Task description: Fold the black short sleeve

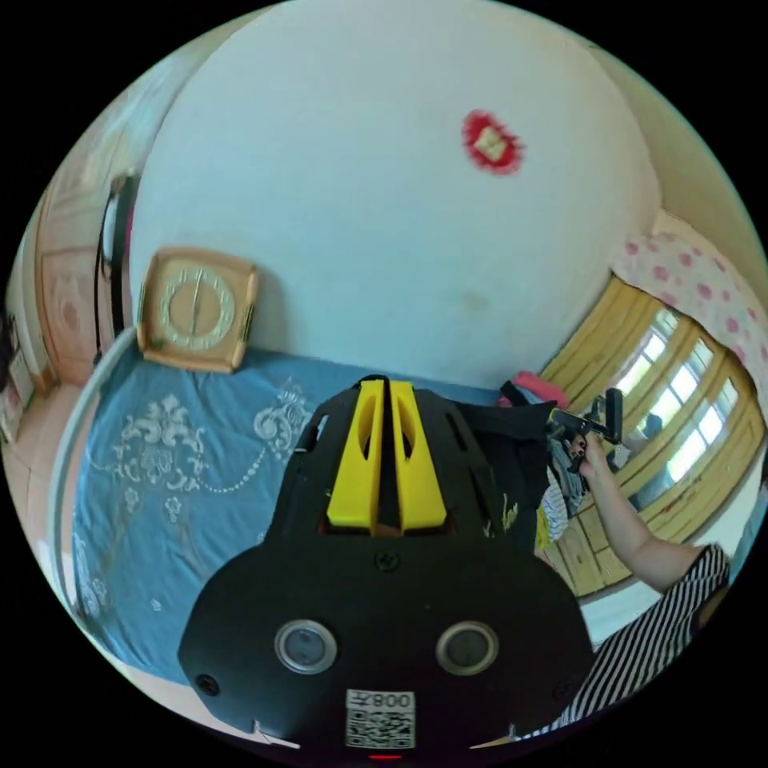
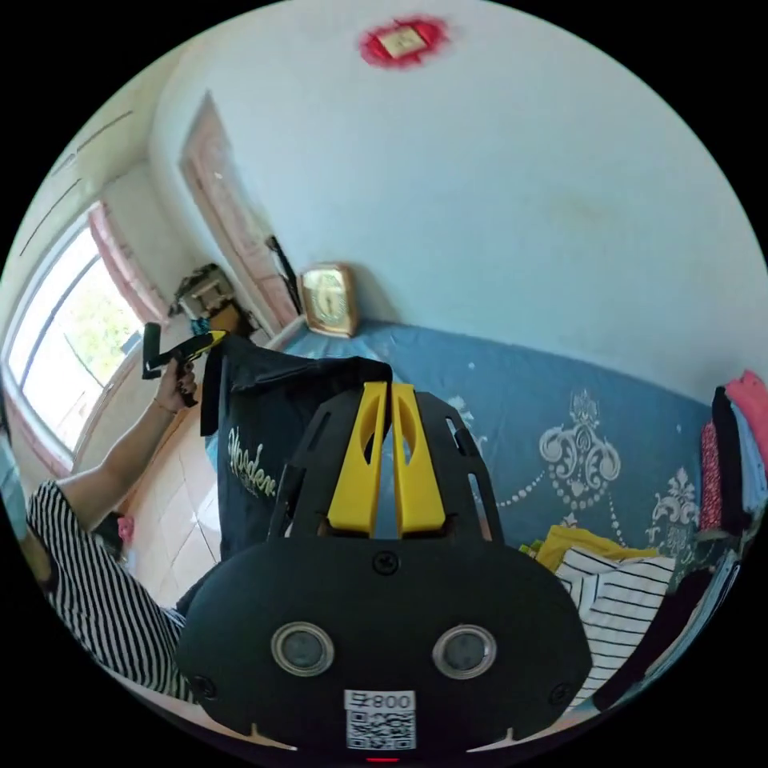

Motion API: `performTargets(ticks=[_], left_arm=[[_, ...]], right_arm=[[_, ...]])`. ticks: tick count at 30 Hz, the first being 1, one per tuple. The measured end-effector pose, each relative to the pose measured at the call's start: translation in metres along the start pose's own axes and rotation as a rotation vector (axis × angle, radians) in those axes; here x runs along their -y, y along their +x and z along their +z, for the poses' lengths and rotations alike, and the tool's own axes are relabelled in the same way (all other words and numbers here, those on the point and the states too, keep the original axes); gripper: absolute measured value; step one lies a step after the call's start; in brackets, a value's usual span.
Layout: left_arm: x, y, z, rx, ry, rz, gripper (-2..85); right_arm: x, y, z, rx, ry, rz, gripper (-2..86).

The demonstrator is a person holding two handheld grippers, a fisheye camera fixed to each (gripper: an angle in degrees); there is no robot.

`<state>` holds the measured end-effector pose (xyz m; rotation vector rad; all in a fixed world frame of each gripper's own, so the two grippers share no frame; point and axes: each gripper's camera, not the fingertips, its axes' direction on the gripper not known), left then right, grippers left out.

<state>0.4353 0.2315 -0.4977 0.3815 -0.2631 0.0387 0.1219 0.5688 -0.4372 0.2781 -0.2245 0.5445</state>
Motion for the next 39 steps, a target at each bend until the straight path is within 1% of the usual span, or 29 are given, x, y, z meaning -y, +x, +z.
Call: performTargets(ticks=[1, 2, 4, 6, 8, 10, 12, 14, 16, 17, 19, 22, 24, 26, 29, 32, 35, 37, 39], left_arm=[[0.002, -0.034, 0.044, 0.024, -0.082, -0.058, 3.3], [-0.004, -0.068, 0.082, 0.061, -0.151, -0.146, 4.2], [-0.022, -0.110, 0.120, 0.044, -0.199, -0.230, 5.5], [-0.046, -0.144, 0.145, 0.029, -0.238, -0.267, 6.8], [-0.084, -0.179, 0.156, 0.013, -0.279, -0.292, 7.9], [-0.116, -0.198, 0.154, -0.002, -0.297, -0.309, 8.2], [-0.144, -0.212, 0.148, 0.052, -0.330, -0.311, 8.6], [-0.172, -0.231, 0.137, 0.149, -0.336, -0.329, 9.0], [-0.185, -0.248, 0.133, 0.189, -0.324, -0.368, 9.4], [-0.192, -0.260, 0.134, 0.217, -0.323, -0.394, 9.6], [-0.199, -0.277, 0.139, 0.239, -0.313, -0.436, 9.7], [-0.203, -0.304, 0.154, 0.261, -0.289, -0.496, 9.6], [-0.202, -0.320, 0.165, 0.255, -0.266, -0.521, 9.3], [-0.200, -0.339, 0.185, 0.262, -0.282, -0.532, 8.4], [-0.198, -0.355, 0.199, 0.338, -0.295, -0.517, 5.0], [-0.195, -0.371, 0.203, 0.334, -0.321, -0.495, 1.9], [-0.189, -0.381, 0.186, 0.332, -0.245, -0.461, 0.9], [-0.186, -0.388, 0.173, 0.348, -0.197, -0.446, 0.6], [-0.185, -0.395, 0.163, 0.374, -0.167, -0.429, 0.5]], right_arm=[[0.017, 0.022, 0.039, -0.002, -0.075, 0.060, 0.7], [0.023, 0.033, 0.058, -0.010, -0.114, 0.093, 0.7], [0.033, 0.067, 0.126, -0.053, -0.270, 0.198, 0.9], [0.028, 0.080, 0.159, -0.084, -0.334, 0.218, 1.1], [0.018, 0.086, 0.177, -0.035, -0.335, 0.223, 1.4], [0.006, 0.076, 0.192, 0.018, -0.319, 0.183, 2.3], [0.005, 0.059, 0.204, 0.041, -0.323, 0.129, 3.6], [0.012, 0.036, 0.218, 0.048, -0.327, 0.052, 5.1], [0.028, 0.001, 0.246, -0.013, -0.381, -0.087, 6.3], [0.032, -0.006, 0.254, -0.037, -0.392, -0.117, 6.4], [0.049, -0.028, 0.287, -0.144, -0.441, -0.220, 6.9], [0.064, -0.037, 0.327, -0.254, -0.520, -0.269, 6.9], [0.071, -0.037, 0.342, -0.288, -0.539, -0.262, 6.5], [0.079, -0.037, 0.347, -0.286, -0.518, -0.261, 5.9], [0.094, -0.036, 0.355, -0.280, -0.516, -0.262, 3.5], [0.114, -0.033, 0.352, -0.292, -0.507, -0.262, 2.0], [0.138, -0.018, 0.327, -0.335, -0.431, -0.216, 1.3], [0.156, 0.008, 0.302, -0.419, -0.391, -0.142, 1.0], [0.166, 0.032, 0.287, -0.457, -0.377, -0.071, 0.8]])
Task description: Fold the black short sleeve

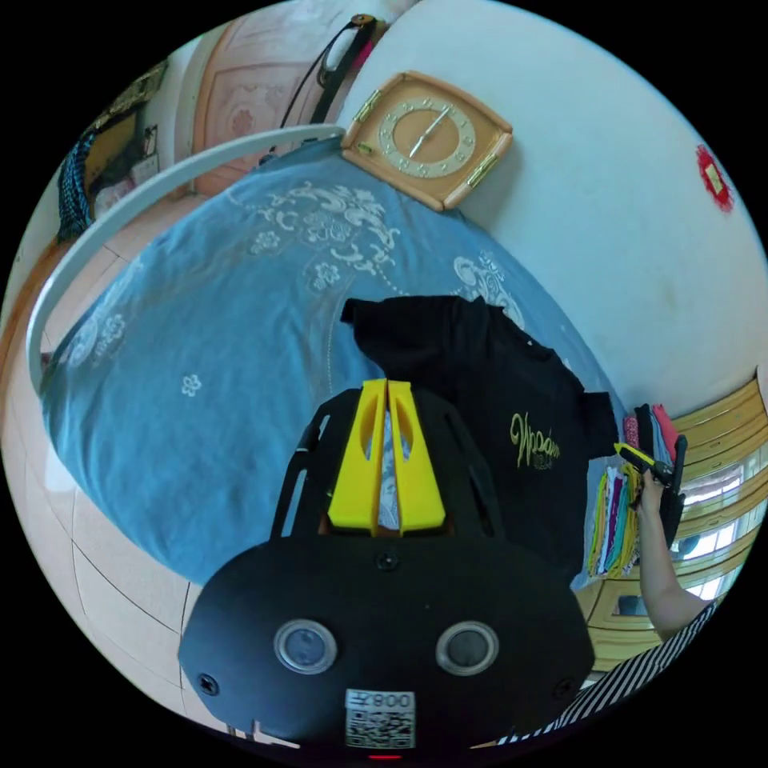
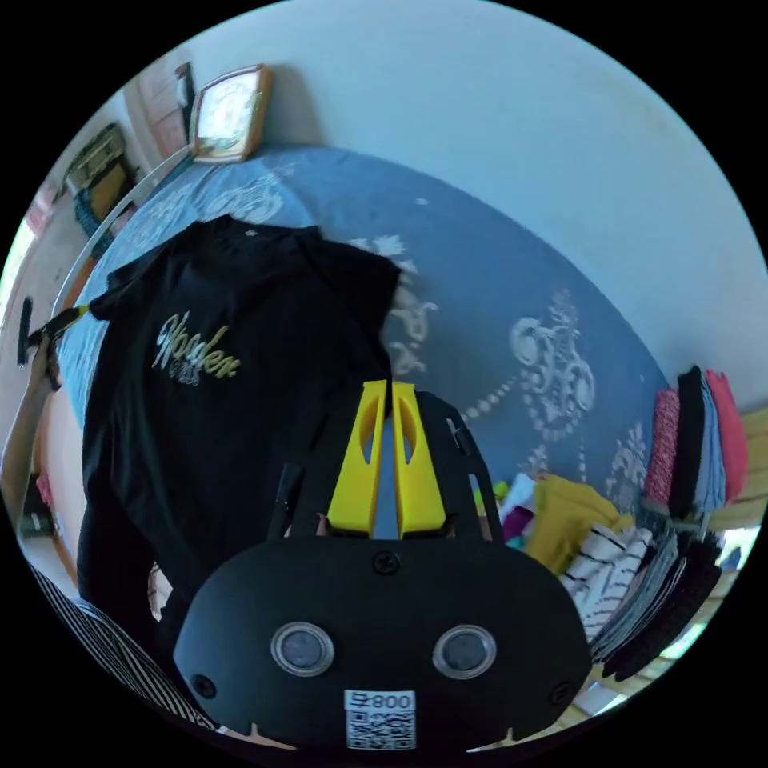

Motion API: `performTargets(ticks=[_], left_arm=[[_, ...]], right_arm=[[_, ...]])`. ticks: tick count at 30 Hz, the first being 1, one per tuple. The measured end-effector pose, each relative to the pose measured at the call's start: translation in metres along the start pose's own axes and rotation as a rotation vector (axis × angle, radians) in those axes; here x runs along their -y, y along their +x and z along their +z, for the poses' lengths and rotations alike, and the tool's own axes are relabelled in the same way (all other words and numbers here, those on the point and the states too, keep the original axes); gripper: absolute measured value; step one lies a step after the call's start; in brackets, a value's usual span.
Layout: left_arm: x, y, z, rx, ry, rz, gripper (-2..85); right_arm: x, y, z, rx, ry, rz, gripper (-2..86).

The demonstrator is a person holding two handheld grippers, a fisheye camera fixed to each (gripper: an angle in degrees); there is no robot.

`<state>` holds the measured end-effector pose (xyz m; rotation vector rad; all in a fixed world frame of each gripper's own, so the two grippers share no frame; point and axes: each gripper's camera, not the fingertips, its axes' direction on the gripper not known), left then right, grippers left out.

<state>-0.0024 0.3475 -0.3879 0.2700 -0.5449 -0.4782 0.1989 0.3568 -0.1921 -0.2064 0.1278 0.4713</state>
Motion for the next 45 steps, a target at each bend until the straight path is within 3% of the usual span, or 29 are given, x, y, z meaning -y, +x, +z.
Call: performTargets(ticks=[6, 14, 21, 27, 34, 45], left_arm=[[0.003, -0.029, 0.028, 0.050, -0.069, 0.003, 0.8], [0.013, -0.045, 0.042, -0.015, -0.001, 0.014, 3.7], [0.050, -0.033, 0.082, 0.030, -0.038, 0.099, 5.1], [0.082, -0.041, 0.134, 0.085, -0.098, 0.073, 5.1], [0.087, -0.039, 0.148, 0.134, -0.083, 0.083, 1.7], [0.054, -0.053, 0.134, 0.026, -0.046, 0.034, 2.4]], right_arm=[[0.008, 0.057, 0.029, 0.025, -0.133, 0.245, 0.6], [0.053, 0.020, 0.036, 0.045, -0.012, 0.095, 4.4], [0.117, 0.042, 0.090, 0.170, -0.090, 0.172, 7.8], [0.140, 0.050, 0.118, 0.141, -0.109, 0.211, 6.3], [0.132, 0.065, 0.107, 0.015, -0.059, 0.264, 1.1], [0.094, 0.079, 0.087, 0.158, 0.027, 0.349, 2.0]])
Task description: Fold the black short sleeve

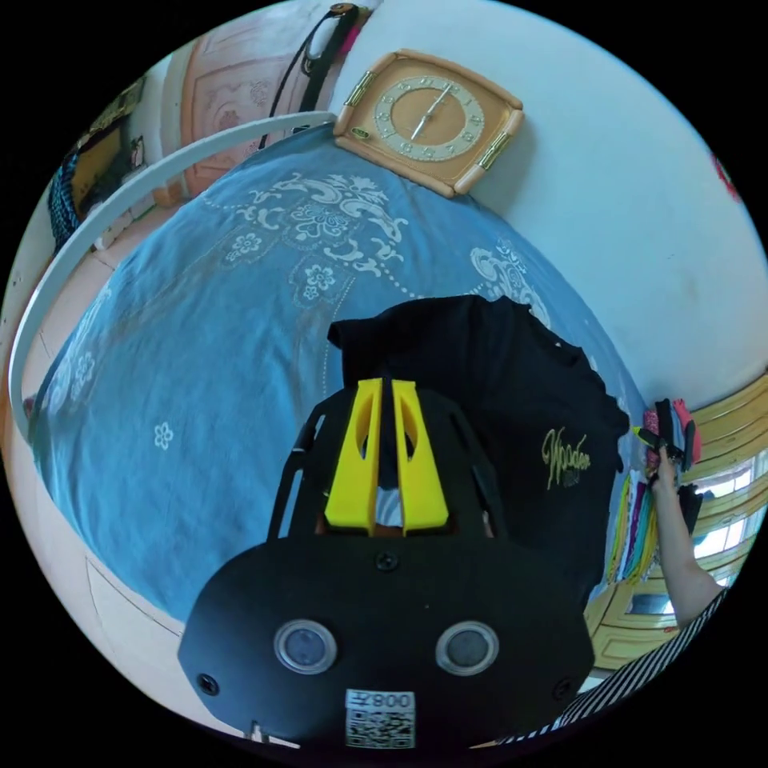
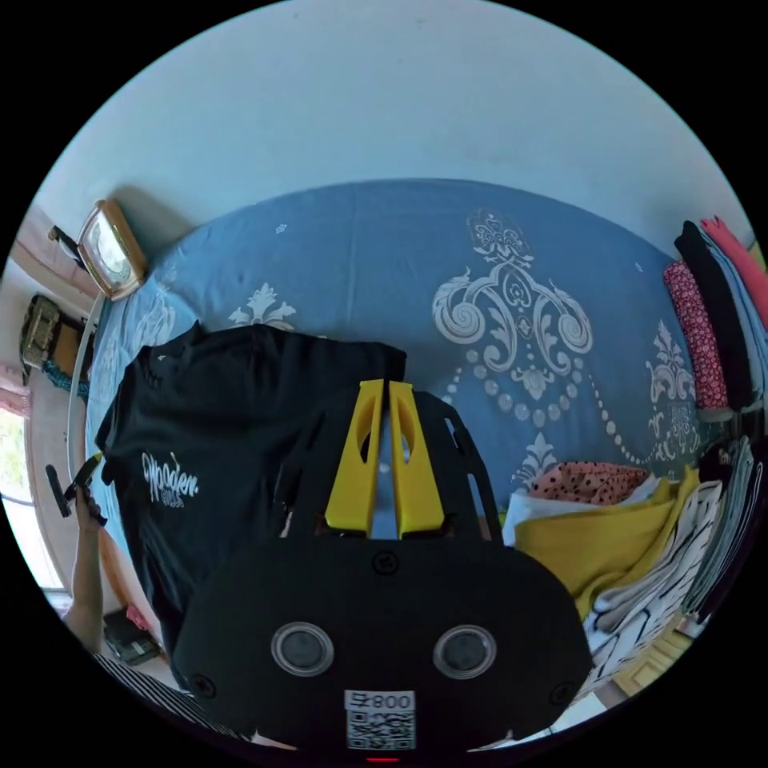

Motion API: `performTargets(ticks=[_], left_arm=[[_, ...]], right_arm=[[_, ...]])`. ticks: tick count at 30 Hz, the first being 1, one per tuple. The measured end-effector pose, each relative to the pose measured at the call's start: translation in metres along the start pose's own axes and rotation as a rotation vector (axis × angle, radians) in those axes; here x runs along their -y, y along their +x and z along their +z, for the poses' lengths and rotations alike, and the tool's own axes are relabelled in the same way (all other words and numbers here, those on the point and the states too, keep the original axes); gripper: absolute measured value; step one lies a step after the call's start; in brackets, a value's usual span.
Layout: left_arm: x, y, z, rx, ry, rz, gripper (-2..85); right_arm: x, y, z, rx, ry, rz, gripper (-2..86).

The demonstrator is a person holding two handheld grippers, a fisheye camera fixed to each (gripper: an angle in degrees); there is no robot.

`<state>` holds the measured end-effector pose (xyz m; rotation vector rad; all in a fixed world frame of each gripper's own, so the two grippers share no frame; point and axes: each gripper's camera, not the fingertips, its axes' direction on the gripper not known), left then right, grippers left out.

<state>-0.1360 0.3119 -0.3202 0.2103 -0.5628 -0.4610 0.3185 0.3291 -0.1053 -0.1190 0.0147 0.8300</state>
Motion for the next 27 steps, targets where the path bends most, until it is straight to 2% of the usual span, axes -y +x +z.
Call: performTargets(ticks=[3, 5, 8, 10, 14, 17, 19, 22, 27], left_arm=[[-0.019, 0.005, 0.003, -0.055, -0.023, 0.030, 2.8], [-0.028, 0.011, 0.016, -0.037, -0.078, 0.061, 2.8], [-0.033, 0.012, 0.023, -0.046, -0.091, 0.039, 2.2], [-0.034, 0.015, 0.020, -0.050, -0.105, 0.040, 1.8], [-0.030, 0.035, -0.003, -0.032, -0.027, 0.141, 3.0], [-0.008, 0.052, -0.007, -0.043, 0.040, 0.204, 5.3], [0.013, 0.063, 0.005, -0.054, 0.025, 0.236, 6.5], [0.051, 0.087, 0.036, -0.081, -0.020, 0.282, 7.8], [0.101, 0.122, 0.078, -0.076, -0.080, 0.341, 9.1]], right_arm=[[-0.036, -0.021, -0.001, 0.077, -0.004, -0.109, 2.3], [-0.055, -0.035, 0.008, 0.055, -0.029, -0.172, 1.8], [-0.067, -0.042, 0.044, -0.034, -0.184, -0.191, 0.8], [-0.072, -0.038, 0.038, 0.055, -0.149, -0.166, 0.9], [-0.069, -0.040, 0.022, 0.070, -0.072, -0.176, 1.9], [-0.042, -0.062, 0.012, 0.085, 0.010, -0.241, 4.9], [-0.009, -0.089, 0.018, 0.097, 0.030, -0.319, 5.9], [0.034, -0.124, 0.039, 0.034, 0.002, -0.397, 6.2], [0.079, -0.159, 0.074, 0.097, -0.098, -0.503, 7.6]])
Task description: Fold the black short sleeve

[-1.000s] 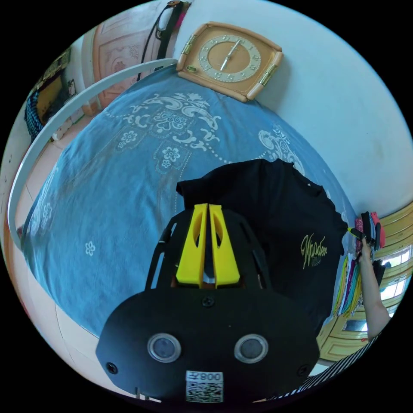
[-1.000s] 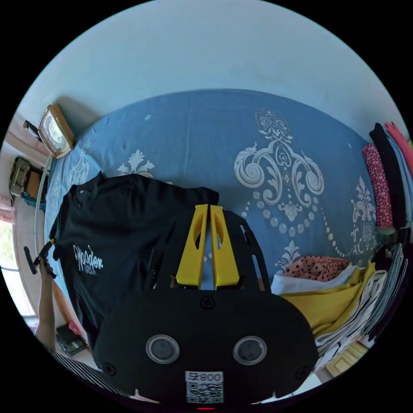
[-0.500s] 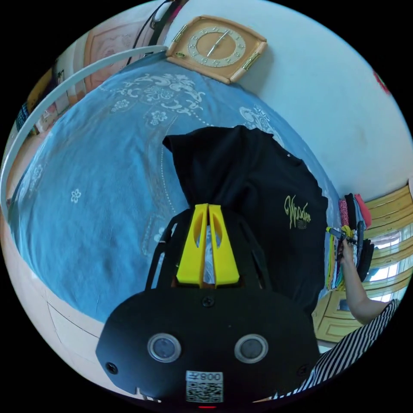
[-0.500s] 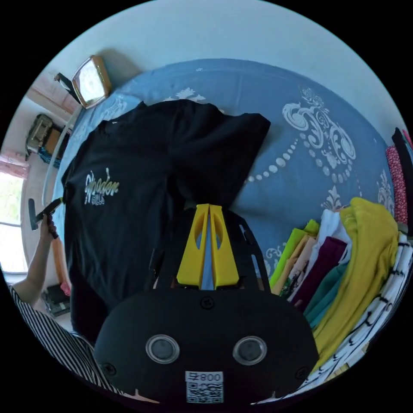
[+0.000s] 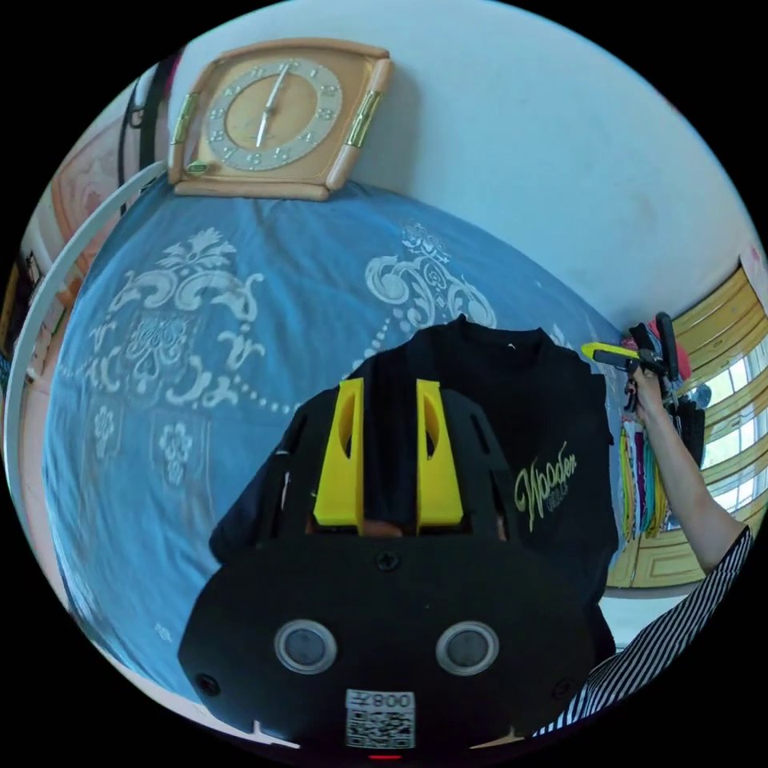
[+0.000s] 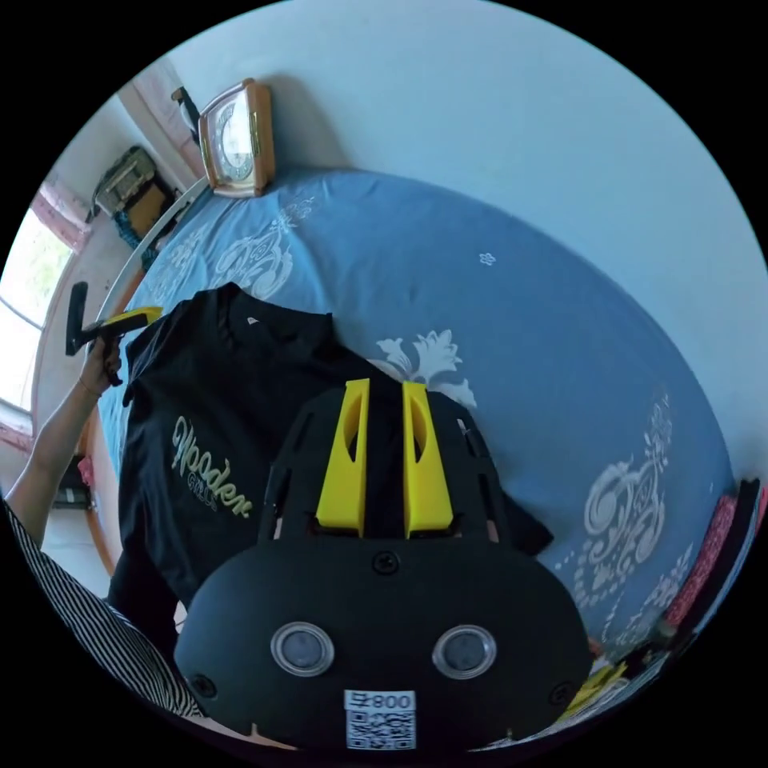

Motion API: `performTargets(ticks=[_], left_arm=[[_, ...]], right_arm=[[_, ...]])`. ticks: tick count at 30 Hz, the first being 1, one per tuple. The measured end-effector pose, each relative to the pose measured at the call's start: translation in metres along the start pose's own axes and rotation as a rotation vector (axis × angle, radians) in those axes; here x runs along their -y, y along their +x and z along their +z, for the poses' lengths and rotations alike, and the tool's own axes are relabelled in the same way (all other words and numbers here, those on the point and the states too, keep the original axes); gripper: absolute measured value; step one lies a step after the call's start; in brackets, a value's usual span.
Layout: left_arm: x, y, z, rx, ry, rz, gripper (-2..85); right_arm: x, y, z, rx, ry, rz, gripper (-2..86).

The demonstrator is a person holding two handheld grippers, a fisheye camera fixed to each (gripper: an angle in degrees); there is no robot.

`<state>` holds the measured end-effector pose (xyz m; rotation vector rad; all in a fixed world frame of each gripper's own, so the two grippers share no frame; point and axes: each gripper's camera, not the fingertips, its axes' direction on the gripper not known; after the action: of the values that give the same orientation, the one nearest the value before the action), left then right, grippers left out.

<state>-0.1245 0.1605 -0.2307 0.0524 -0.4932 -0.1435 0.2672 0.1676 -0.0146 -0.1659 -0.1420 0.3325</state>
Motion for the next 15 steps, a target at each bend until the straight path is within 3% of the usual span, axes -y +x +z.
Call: performTargets(ticks=[5, 15], left_arm=[[0.028, 0.013, 0.039, 0.090, -0.114, 0.054, 8.1], [0.017, 0.037, -0.006, 0.090, 0.038, 0.095, 2.4]], right_arm=[[0.009, -0.015, 0.034, -0.056, -0.090, -0.084, 7.6], [-0.009, -0.036, 0.003, -0.124, 0.006, -0.135, 0.9]])
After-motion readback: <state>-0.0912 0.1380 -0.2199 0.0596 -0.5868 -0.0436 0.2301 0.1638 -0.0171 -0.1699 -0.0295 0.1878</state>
